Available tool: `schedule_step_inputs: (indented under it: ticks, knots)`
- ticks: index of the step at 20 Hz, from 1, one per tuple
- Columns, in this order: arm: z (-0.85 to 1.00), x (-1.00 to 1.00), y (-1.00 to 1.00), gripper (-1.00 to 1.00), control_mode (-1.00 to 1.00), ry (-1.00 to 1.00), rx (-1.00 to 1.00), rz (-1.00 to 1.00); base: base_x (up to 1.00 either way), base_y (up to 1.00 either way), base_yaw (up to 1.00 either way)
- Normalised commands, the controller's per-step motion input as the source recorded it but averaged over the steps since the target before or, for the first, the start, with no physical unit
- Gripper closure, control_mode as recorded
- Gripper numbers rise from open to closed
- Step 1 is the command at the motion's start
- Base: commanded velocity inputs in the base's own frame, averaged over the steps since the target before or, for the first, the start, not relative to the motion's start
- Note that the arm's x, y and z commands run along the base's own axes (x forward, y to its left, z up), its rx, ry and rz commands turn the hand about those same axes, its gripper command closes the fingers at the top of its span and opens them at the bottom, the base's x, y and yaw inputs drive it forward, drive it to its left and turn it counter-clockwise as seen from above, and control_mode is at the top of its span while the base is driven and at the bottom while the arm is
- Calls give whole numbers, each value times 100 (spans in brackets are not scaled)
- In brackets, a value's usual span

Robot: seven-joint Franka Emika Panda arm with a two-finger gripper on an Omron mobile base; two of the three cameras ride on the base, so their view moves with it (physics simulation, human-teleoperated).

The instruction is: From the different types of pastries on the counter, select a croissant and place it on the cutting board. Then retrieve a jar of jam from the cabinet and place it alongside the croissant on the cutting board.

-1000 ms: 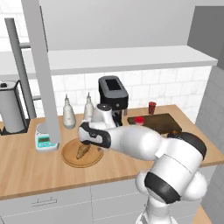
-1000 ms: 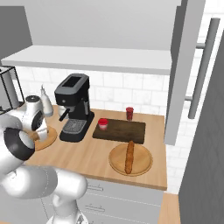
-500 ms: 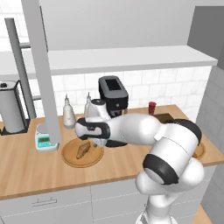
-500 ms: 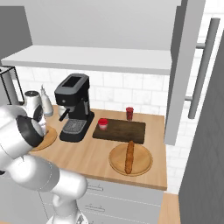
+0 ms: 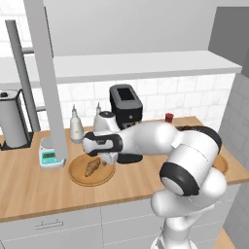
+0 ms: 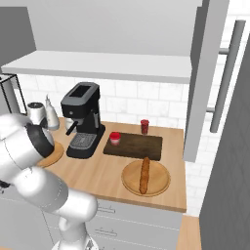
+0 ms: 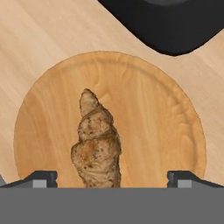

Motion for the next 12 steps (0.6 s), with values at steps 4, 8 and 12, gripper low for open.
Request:
schedule_step_inputs:
  ticks: [4, 8, 12]
  knots:
    - [-6, 0, 0, -100, -100, 10, 0, 1, 0, 0, 0]
    - [0, 0, 19, -100, -100, 2, 0, 5, 0, 0, 0]
    - [0, 0, 24, -100, -100, 0, 0, 4, 0, 0, 0]
